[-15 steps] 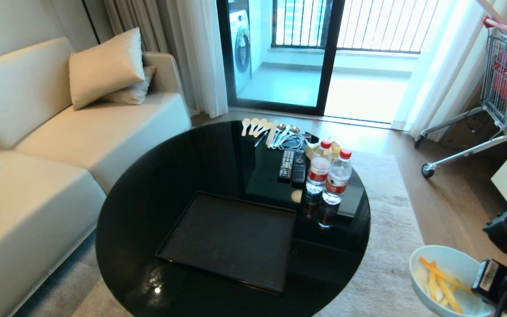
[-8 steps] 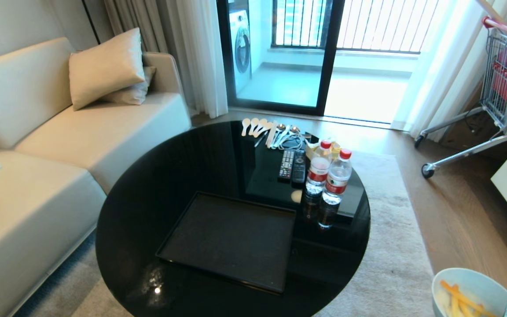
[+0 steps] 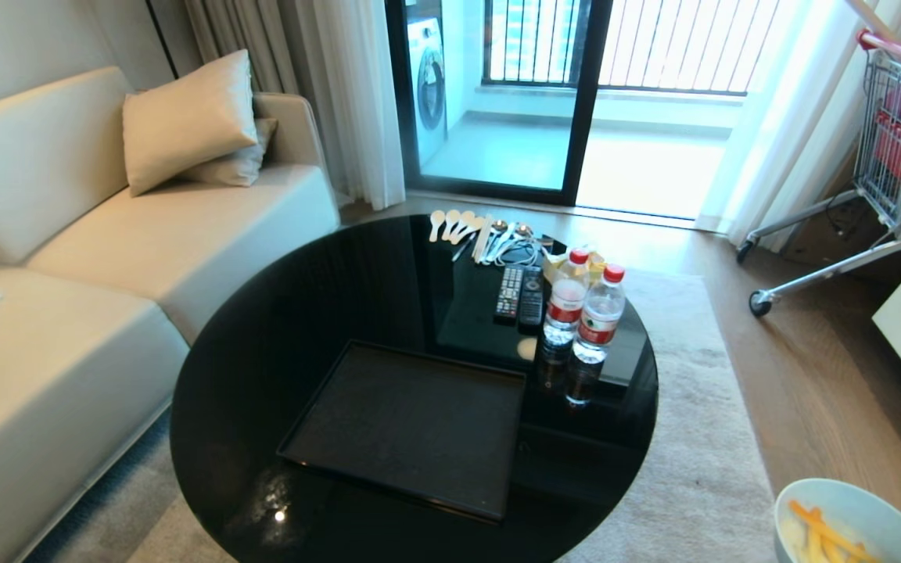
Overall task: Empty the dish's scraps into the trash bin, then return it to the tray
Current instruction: Move the bowl over the trash can
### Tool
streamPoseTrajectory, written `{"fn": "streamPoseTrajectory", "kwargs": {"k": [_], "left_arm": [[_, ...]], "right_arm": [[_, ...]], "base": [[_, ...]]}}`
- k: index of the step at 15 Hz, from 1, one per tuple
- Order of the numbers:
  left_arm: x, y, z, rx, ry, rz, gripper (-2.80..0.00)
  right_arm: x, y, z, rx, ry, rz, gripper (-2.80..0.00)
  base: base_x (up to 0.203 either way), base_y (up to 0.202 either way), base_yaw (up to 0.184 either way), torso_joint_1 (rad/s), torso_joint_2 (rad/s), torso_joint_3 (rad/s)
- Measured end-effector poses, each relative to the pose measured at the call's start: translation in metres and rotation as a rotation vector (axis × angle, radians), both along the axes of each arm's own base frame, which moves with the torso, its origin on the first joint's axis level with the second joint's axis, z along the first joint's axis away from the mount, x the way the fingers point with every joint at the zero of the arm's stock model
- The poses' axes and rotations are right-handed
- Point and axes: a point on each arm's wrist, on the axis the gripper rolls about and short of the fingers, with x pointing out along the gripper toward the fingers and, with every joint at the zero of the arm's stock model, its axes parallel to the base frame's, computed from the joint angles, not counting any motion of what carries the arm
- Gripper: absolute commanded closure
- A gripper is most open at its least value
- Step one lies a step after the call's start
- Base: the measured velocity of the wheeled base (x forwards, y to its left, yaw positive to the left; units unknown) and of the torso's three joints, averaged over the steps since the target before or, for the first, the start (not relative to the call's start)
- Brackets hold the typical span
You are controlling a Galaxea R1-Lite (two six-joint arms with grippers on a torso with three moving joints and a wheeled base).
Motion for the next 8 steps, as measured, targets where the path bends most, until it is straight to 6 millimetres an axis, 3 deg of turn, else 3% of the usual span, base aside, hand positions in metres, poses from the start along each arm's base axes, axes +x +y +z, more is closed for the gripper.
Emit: {"fn": "streamPoseTrajectory", "kwargs": {"k": [8], "left_arm": [[0.0, 0.0, 0.0, 0.0, 0.0, 0.0, 0.0]], "right_arm": [[0.0013, 0.0008, 0.001, -0.003, -0.002, 0.021, 0.0]], "base": [[0.0, 0.0, 0.0, 0.0, 0.0, 0.0]]}}
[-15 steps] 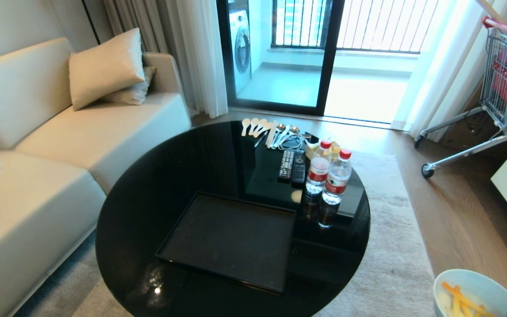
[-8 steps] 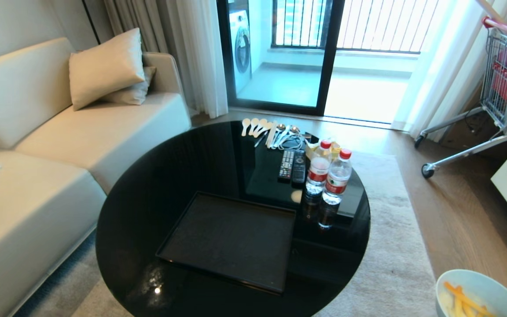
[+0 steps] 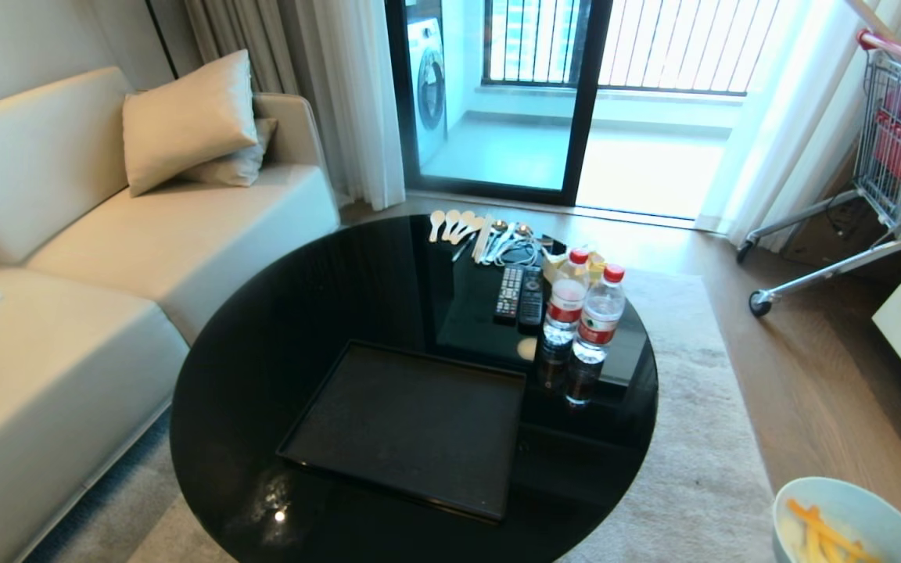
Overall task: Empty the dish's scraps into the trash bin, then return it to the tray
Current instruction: Move the bowl over the trash can
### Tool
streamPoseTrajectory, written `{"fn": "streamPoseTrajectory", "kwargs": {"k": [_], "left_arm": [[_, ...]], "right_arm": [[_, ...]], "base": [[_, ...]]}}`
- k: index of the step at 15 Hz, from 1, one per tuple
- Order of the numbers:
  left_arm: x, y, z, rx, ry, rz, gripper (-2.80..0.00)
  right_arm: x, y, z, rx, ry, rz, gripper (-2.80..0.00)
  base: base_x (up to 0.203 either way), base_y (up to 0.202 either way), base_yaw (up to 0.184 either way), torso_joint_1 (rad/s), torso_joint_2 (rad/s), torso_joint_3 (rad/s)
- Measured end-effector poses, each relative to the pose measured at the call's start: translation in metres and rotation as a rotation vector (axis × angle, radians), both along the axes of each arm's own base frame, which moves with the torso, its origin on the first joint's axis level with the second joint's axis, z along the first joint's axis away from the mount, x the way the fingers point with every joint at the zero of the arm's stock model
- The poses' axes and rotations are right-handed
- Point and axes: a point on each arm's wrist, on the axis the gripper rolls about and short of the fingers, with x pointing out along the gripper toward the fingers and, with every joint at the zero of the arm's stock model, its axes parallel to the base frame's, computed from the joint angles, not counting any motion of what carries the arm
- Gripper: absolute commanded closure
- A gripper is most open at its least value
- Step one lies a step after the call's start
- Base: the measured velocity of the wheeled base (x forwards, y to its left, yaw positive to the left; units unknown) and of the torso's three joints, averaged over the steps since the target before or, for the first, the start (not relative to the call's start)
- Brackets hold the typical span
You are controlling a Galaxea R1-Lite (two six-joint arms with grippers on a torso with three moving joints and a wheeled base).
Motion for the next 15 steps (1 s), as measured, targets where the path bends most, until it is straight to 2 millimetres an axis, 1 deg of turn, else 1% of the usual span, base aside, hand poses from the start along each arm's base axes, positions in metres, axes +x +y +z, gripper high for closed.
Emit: {"fn": "streamPoseTrajectory", "kwargs": {"k": [3, 7, 15], "left_arm": [[0.0, 0.0, 0.0, 0.0, 0.0, 0.0, 0.0], [0.0, 0.0, 0.0, 0.0, 0.0, 0.0, 0.0], [0.0, 0.0, 0.0, 0.0, 0.0, 0.0, 0.0]], "right_arm": [[0.009, 0.005, 0.001, -0.008, -0.033, 0.055, 0.0], [0.014, 0.007, 0.003, -0.035, -0.028, 0.117, 0.0], [0.019, 0.01, 0.011, 0.002, -0.044, 0.136, 0.0]], "base": [[0.0, 0.0, 0.0, 0.0, 0.0, 0.0], [0.0, 0.0, 0.0, 0.0, 0.0, 0.0], [0.0, 0.0, 0.0, 0.0, 0.0, 0.0]]}}
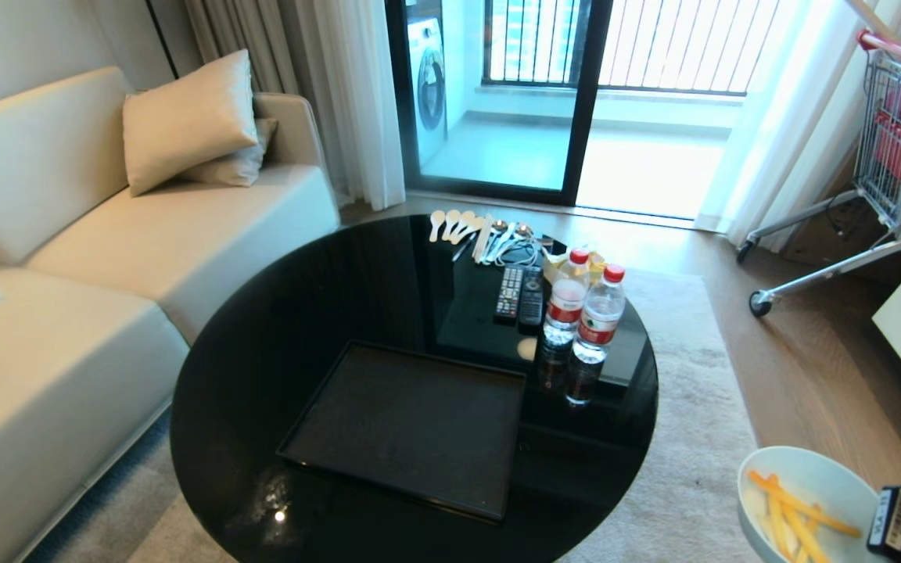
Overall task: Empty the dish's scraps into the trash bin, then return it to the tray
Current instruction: Move the bowl over the trash can
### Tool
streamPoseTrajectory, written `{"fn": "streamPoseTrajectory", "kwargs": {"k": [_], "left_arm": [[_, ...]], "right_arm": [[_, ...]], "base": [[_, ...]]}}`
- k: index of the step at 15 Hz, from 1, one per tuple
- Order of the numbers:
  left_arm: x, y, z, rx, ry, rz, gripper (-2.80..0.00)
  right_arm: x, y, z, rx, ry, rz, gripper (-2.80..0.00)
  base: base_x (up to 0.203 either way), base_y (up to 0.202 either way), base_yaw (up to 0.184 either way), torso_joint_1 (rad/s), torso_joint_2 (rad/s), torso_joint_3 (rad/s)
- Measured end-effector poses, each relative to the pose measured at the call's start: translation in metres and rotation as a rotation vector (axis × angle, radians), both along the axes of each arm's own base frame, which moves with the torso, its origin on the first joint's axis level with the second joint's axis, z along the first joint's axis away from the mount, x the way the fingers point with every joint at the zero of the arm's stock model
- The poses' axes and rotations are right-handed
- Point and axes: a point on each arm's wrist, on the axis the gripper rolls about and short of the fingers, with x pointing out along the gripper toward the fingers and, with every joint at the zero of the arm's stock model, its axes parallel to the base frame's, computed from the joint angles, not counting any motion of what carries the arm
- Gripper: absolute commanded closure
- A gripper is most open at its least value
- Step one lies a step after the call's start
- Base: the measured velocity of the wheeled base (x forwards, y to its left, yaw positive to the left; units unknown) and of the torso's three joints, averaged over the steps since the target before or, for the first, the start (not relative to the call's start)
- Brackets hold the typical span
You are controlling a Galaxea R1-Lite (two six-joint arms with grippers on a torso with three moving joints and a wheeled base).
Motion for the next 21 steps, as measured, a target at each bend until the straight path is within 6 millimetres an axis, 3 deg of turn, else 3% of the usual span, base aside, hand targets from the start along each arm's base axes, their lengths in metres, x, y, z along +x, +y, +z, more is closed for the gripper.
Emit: {"fn": "streamPoseTrajectory", "kwargs": {"k": [21], "left_arm": [[0.0, 0.0, 0.0, 0.0, 0.0, 0.0, 0.0]], "right_arm": [[-0.011, -0.005, -0.007, 0.05, 0.02, -0.03, 0.0]], "base": [[0.0, 0.0, 0.0, 0.0, 0.0, 0.0]]}}
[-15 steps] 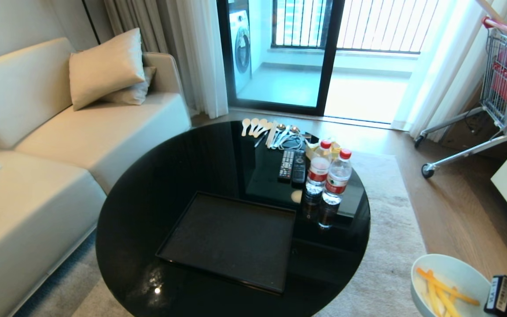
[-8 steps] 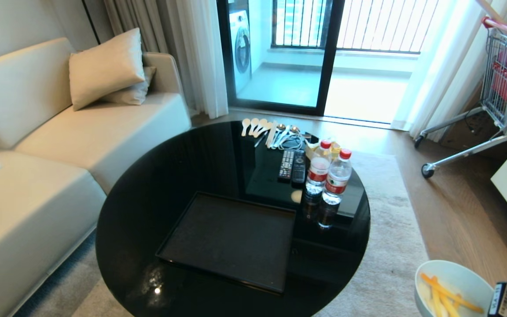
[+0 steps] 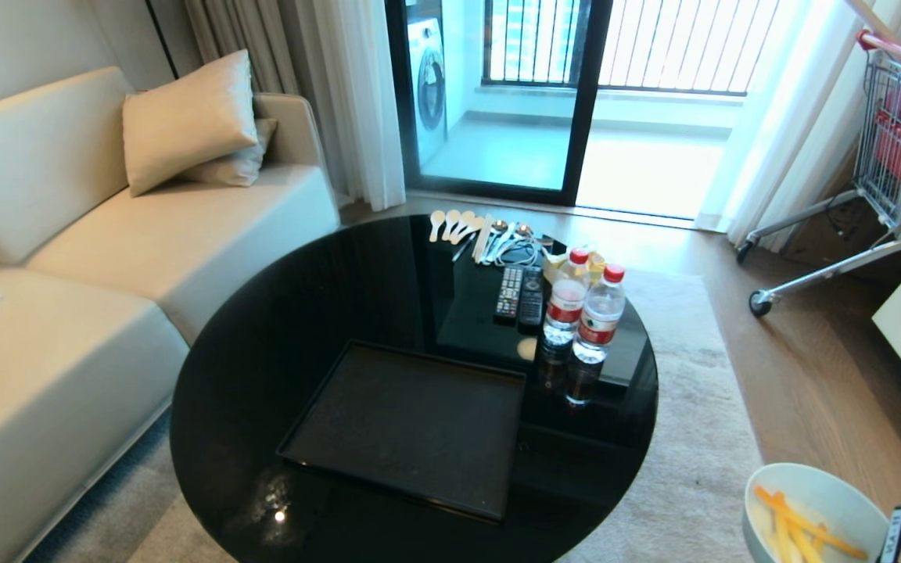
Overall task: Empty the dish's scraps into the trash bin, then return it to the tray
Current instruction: Move the bowl over the trash can
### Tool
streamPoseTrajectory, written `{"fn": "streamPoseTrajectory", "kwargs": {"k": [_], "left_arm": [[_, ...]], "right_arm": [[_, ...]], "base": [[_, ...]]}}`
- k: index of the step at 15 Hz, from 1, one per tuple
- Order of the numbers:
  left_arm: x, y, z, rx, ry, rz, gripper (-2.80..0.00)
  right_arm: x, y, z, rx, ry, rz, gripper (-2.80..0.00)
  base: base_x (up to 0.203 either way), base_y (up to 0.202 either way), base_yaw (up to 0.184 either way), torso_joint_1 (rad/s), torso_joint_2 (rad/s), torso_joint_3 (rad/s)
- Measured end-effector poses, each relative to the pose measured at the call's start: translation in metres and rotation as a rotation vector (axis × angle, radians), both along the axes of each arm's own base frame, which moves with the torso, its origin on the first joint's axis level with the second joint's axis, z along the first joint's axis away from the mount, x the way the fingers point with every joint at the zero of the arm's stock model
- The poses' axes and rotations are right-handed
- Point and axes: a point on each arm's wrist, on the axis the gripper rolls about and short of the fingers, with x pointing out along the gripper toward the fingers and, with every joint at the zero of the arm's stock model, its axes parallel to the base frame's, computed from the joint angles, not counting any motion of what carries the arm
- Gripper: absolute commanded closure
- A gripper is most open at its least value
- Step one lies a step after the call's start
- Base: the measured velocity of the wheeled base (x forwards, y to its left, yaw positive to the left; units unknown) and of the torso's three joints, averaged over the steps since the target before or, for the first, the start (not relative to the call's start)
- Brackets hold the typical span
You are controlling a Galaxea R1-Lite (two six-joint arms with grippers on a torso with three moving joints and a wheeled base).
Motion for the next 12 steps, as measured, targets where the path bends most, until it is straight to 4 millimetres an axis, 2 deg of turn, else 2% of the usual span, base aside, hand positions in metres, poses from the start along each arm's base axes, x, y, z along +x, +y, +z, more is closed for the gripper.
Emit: {"fn": "streamPoseTrajectory", "kwargs": {"k": [9, 12], "left_arm": [[0.0, 0.0, 0.0, 0.0, 0.0, 0.0, 0.0], [0.0, 0.0, 0.0, 0.0, 0.0, 0.0, 0.0]], "right_arm": [[-0.0039, -0.0018, -0.0008, 0.004, -0.01, 0.0, 0.0], [-0.0046, -0.0022, -0.0022, 0.003, -0.005, 0.0, 0.0]], "base": [[0.0, 0.0, 0.0, 0.0, 0.0, 0.0], [-0.168, 0.0, 0.0, 0.002, 0.0, 0.004]]}}
